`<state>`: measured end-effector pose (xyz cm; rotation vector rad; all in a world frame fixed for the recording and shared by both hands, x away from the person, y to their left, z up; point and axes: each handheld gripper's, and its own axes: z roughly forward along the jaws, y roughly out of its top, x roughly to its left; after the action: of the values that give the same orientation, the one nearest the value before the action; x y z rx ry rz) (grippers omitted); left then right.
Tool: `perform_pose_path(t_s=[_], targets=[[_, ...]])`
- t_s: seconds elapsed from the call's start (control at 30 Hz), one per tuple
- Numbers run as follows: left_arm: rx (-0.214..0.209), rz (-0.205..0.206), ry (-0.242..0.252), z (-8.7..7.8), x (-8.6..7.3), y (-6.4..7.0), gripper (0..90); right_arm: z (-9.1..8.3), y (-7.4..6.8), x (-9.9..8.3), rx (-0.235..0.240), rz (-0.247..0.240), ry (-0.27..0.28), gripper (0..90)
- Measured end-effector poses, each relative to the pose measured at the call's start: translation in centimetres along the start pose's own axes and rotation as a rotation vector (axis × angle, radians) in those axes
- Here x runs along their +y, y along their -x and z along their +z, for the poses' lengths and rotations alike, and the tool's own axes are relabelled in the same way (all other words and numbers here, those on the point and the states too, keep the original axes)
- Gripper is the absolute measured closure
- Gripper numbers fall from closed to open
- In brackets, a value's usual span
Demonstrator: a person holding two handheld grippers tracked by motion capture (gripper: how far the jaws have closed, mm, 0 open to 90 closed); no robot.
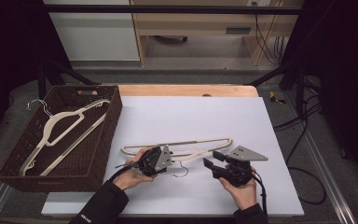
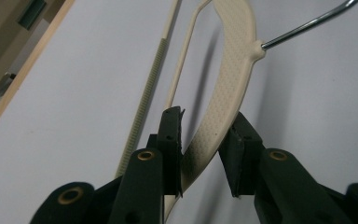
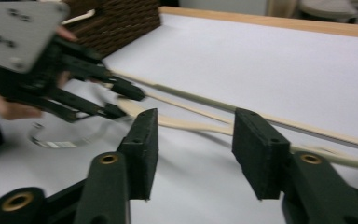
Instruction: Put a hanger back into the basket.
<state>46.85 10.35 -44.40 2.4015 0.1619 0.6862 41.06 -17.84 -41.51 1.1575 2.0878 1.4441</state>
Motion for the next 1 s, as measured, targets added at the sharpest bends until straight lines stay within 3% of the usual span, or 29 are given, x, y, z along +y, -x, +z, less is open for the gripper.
perform_pose_path(t_s=[0.03, 0.1, 0.2, 0.23, 0.27, 0.33, 0.37, 0.43, 0.47, 0.5, 0.57, 0.67, 0.7, 0.83, 0.9, 1.0], targets=[[0.0, -0.032, 0.026, 0.1, 0.1, 0.0, 71.2, -0.4, 0.6, -0.2, -0.021, 0.013, 0.008, 48.0], [0.005, -0.007, 0.002, -0.3, 0.4, -0.5, 72.5, -1.1, 1.7, -0.5, -0.041, 0.031, 0.017, 45.0], [0.013, -0.031, 0.018, -0.4, 0.7, -1.0, 74.5, -1.8, 2.9, -1.1, -0.068, 0.042, 0.026, 38.9], [0.015, -0.016, 0.004, -0.5, 0.8, -1.3, 75.1, -1.9, 3.2, -1.2, -0.073, 0.046, 0.031, 36.3], [0.018, -0.038, 0.021, -0.5, 0.9, -1.4, 75.7, -2.0, 3.6, -1.4, -0.084, 0.046, 0.029, 34.0], [0.021, -0.031, 0.01, -0.7, 1.1, -1.9, 76.9, -2.3, 4.2, -1.7, -0.102, 0.055, 0.028, 29.8], [0.024, -0.05, 0.024, -0.6, 1.2, -2.0, 77.5, -2.4, 4.3, -1.8, -0.105, 0.058, 0.031, 27.5], [0.029, -0.036, 0.008, -0.8, 1.3, -2.4, 78.2, -2.6, 4.6, -2.0, -0.101, 0.05, 0.034, 23.0], [0.032, -0.07, 0.035, -0.7, 1.3, -2.3, 78.5, -2.6, 4.6, -2.0, -0.097, 0.047, 0.036, 21.0], [0.035, -0.048, 0.017, -0.8, 1.3, -2.6, 78.7, -2.7, 4.7, -2.0, -0.094, 0.036, 0.032, 19.1], [0.039, -0.049, 0.018, -0.8, 1.4, -2.7, 79.1, -2.6, 4.8, -2.1, -0.091, 0.031, 0.024, 15.5], [0.04, -0.071, 0.031, -0.7, 1.5, -2.8, 80.0, -2.6, 4.9, -2.2, -0.092, 0.03, 0.018, 14.0], [0.041, -0.055, 0.013, -0.9, 1.5, -3.0, 80.3, -2.6, 4.8, -2.2, -0.093, 0.031, 0.016, 13.6], [0.044, -0.055, 0.003, -1.1, 1.7, -3.2, 81.6, -2.7, 5.0, -2.2, -0.095, 0.032, 0.02, 13.0], [0.046, -0.084, 0.029, -1.2, 1.8, -3.0, 82.6, -2.9, 5.1, -2.2, -0.096, 0.033, 0.022, 12.8], [0.046, -0.098, 0.025, -1.6, 1.9, -3.1, 84.4, -3.0, 5.2, -2.2, -0.092, 0.033, 0.023, 12.6]])
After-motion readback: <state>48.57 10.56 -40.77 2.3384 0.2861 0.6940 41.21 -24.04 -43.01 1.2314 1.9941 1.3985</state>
